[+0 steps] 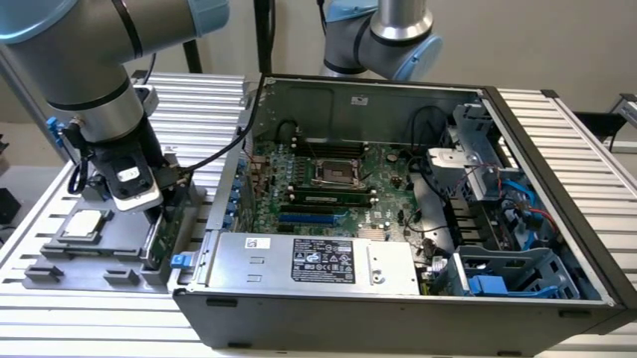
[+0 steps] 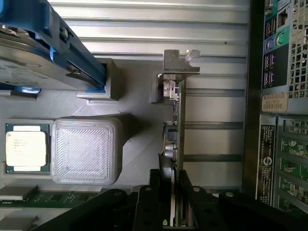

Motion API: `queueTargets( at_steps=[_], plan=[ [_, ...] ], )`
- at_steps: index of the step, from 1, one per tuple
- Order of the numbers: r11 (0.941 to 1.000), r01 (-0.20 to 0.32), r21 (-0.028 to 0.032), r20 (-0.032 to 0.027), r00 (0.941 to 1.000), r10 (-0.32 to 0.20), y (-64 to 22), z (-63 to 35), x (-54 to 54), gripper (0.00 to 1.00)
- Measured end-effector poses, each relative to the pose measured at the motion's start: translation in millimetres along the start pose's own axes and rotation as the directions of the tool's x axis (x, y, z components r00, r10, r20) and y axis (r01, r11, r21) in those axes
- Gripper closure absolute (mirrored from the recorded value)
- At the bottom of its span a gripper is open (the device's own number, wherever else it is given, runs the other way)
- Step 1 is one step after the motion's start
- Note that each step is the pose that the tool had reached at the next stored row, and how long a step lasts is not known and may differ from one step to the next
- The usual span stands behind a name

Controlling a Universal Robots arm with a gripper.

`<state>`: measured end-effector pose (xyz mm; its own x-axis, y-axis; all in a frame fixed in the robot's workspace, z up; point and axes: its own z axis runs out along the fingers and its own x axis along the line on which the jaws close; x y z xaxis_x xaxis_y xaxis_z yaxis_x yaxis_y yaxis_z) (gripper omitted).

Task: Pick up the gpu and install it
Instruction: 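Pick up the gpu and move the gpu toward the slot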

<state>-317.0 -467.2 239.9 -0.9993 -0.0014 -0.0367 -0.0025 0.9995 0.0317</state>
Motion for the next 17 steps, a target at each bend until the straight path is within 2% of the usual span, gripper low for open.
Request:
queueTargets(
  at_steps=[3, 7, 17],
  plan=[
    [1.0000, 0.000, 0.0001, -0.0016, 1.0000, 0.000, 0.3, -9.4, -0.4, 0.73],
    [1.0000, 0.000, 0.0003, -0.0038, 1.0000, 0.000, 0.9, -27.5, -1.5, 0.73],
    [1.0000, 0.000, 0.0002, -0.0044, 1.0000, 0.000, 2.3, -72.9, -7.8, 0.73]
  ],
)
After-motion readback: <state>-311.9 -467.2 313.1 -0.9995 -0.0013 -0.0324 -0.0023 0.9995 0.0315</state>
